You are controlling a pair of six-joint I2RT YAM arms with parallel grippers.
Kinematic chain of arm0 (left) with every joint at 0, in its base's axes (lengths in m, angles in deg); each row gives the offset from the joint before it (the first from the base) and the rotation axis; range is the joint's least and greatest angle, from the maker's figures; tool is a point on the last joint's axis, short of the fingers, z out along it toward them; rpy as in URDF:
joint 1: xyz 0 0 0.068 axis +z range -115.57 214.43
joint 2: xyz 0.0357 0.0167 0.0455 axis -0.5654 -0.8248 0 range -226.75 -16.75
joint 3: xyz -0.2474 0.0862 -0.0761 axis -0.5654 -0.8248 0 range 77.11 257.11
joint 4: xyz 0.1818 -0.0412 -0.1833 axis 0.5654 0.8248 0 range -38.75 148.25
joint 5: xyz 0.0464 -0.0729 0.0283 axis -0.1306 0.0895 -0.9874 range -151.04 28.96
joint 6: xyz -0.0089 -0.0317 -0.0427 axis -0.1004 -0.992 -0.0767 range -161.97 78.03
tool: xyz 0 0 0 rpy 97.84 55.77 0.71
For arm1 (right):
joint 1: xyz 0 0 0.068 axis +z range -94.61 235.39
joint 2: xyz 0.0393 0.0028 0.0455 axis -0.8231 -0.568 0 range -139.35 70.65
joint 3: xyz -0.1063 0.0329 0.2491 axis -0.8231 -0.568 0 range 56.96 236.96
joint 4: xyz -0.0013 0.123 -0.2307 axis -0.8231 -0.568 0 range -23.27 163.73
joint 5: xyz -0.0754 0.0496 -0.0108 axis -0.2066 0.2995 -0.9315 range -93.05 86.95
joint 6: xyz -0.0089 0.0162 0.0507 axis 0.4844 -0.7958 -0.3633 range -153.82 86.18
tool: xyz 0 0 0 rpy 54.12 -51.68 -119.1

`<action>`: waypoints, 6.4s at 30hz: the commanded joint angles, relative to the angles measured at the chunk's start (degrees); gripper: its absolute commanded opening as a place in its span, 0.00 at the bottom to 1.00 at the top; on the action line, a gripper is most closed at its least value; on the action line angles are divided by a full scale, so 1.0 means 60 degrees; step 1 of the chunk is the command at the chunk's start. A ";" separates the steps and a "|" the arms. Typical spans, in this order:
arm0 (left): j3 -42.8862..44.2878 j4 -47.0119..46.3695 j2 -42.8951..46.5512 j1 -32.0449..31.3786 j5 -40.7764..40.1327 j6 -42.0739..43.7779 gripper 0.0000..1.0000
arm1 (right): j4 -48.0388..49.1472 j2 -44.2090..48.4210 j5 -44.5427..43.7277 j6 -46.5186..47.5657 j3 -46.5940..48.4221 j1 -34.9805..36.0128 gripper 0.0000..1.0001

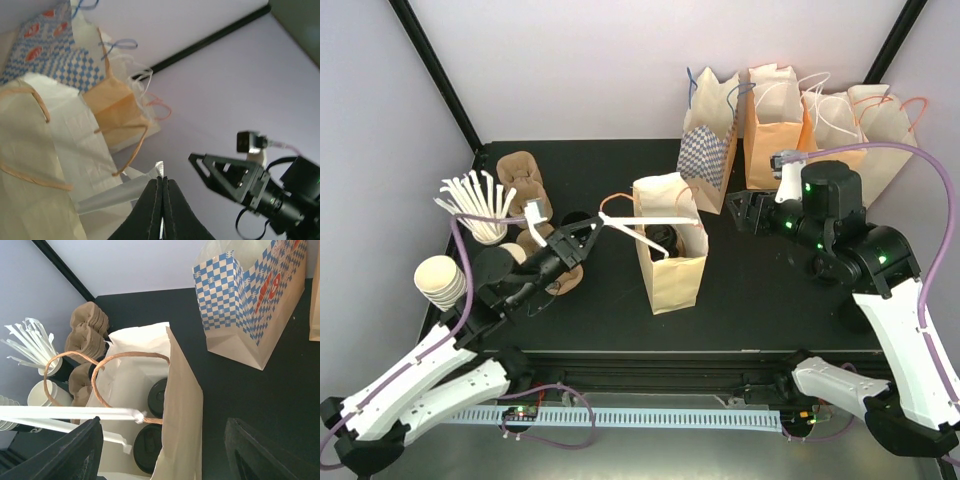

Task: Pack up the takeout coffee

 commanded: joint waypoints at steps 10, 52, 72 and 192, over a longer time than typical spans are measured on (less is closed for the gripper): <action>0.1818 0.2504 -0.0598 0.0071 0.1107 0.1831 0.02 | 0.0152 0.0030 0.0158 -0.0111 -0.0036 -0.0043 0.69; 0.9269 0.8069 -0.6590 0.0051 0.3918 0.6566 0.02 | 0.0485 -0.0488 0.0122 -0.0148 -0.0035 -0.0043 0.73; 1.2997 1.1471 -0.9718 -0.1351 0.2578 0.7858 0.57 | 0.0669 -0.0372 0.0158 -0.0504 -0.0405 -0.0043 0.73; -0.4413 -0.9255 -0.7214 0.7173 -0.0642 1.1309 0.99 | 1.9485 -0.3391 -0.0032 0.3975 -1.2194 -0.4999 1.00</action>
